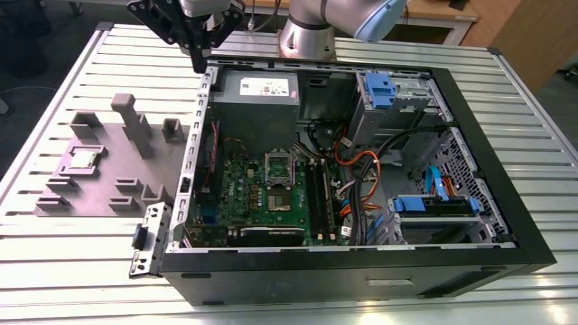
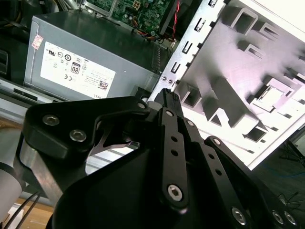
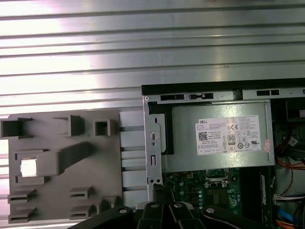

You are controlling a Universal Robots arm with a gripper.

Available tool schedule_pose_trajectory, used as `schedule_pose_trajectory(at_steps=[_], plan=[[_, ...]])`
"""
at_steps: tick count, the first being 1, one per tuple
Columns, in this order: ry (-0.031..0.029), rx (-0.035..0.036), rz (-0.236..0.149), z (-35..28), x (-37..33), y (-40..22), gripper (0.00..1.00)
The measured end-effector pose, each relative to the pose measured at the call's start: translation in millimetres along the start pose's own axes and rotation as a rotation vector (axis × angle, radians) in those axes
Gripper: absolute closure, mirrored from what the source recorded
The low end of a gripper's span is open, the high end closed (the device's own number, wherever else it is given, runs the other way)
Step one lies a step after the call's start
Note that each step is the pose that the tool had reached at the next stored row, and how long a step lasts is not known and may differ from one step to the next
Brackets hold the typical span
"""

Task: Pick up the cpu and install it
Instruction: 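Reach for the cpu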

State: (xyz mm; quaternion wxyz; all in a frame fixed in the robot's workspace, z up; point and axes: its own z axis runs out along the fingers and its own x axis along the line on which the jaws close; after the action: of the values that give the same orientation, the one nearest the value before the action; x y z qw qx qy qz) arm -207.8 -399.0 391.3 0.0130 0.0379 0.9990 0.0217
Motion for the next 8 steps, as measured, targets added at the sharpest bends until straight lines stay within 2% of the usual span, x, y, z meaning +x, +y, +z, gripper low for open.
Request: schedule_pose_trajectory(at_steps=[8], plan=[[0.0, 0.0, 0.0, -0.1, 3.4, -0.2, 0.9]])
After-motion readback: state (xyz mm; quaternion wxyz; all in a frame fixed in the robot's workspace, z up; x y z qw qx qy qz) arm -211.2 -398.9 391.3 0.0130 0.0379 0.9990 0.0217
